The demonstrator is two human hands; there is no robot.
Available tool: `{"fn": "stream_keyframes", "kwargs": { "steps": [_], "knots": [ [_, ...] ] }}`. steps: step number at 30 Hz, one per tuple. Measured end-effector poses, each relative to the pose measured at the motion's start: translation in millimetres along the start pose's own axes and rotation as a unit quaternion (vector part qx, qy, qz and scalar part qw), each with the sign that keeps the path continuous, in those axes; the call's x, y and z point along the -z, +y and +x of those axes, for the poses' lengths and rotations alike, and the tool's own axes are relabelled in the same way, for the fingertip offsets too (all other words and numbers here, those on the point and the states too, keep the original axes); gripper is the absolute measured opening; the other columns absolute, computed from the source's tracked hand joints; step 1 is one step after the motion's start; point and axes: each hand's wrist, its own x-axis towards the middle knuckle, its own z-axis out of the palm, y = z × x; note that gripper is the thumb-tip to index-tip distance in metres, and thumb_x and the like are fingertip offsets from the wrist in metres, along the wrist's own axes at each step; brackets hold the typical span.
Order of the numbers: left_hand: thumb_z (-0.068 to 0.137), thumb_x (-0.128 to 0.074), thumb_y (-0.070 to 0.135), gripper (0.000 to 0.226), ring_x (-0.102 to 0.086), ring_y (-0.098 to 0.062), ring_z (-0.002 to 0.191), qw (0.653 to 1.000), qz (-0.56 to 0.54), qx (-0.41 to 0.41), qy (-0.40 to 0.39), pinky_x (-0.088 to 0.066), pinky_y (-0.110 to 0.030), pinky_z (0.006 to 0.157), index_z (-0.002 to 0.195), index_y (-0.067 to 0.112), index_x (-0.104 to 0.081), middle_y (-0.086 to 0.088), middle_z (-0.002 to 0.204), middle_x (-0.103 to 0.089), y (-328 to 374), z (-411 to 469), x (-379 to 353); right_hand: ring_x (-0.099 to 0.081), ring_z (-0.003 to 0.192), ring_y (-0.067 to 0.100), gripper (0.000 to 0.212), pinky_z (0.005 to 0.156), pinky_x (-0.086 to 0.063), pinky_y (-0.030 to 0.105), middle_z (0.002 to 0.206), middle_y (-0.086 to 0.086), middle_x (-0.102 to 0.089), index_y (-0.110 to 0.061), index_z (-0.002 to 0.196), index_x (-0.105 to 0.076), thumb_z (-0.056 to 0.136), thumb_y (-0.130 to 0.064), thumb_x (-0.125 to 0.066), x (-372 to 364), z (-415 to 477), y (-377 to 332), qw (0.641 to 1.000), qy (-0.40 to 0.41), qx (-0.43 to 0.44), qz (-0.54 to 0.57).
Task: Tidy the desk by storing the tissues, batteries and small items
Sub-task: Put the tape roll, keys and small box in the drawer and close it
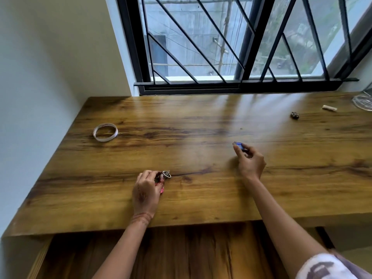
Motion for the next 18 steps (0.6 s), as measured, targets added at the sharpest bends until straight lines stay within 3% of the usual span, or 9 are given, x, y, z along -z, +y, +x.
{"fn": "stream_keyframes", "kwargs": {
  "steps": [4, 8, 13, 18],
  "knots": [
    [0.074, -0.072, 0.003, 0.024, -0.064, -0.028, 0.085, 0.998, -0.056, 0.022, 0.017, -0.049, -0.03, 0.075, 0.097, 0.003, -0.07, -0.012, 0.094, -0.068, 17.6, -30.3, 9.2, -0.063, 0.092, 0.015, 0.041, 0.083, -0.05, 0.027, 0.104, 0.007, -0.068, -0.012, 0.109, -0.065, 0.076, -0.035, -0.073, 24.7, -48.7, 5.8, 0.996, -0.043, -0.035, 0.068],
    [0.082, -0.066, 0.005, 0.017, -0.06, -0.016, 0.081, 0.99, -0.123, 0.02, 0.062, -0.043, -0.016, 0.075, 0.098, 0.001, -0.069, -0.012, 0.094, -0.067, 43.1, -68.3, 25.2, -0.057, 0.102, 0.012, 0.046, 0.088, -0.048, 0.026, 0.111, 0.002, -0.062, -0.012, 0.117, -0.059, 0.077, -0.03, -0.072, 53.8, -98.9, 7.0, 0.993, -0.087, -0.019, 0.079],
    [0.082, -0.067, 0.006, 0.015, -0.058, -0.013, 0.078, 0.979, -0.181, 0.029, 0.087, -0.039, -0.009, 0.074, 0.095, 0.001, -0.07, -0.004, 0.09, -0.064, 64.0, -131.9, 35.7, -0.063, 0.09, 0.003, 0.046, 0.08, -0.052, 0.02, 0.101, -0.005, -0.065, -0.015, 0.115, -0.06, 0.072, -0.014, -0.077, 100.4, -162.2, 25.0, 0.981, -0.166, 0.015, 0.101],
    [0.08, -0.068, 0.006, 0.01, -0.063, -0.013, 0.078, 0.971, -0.229, 0.068, 0.01, -0.037, 0.003, 0.069, 0.089, 0.005, -0.072, -0.006, 0.086, -0.07, 74.8, -196.9, 25.6, -0.065, 0.093, 0.006, 0.049, 0.076, -0.053, 0.016, 0.105, -0.001, -0.065, -0.02, 0.107, -0.061, 0.066, -0.001, -0.079, 146.8, -206.4, 71.6, 0.94, -0.333, -0.041, 0.071]
  ]
}}
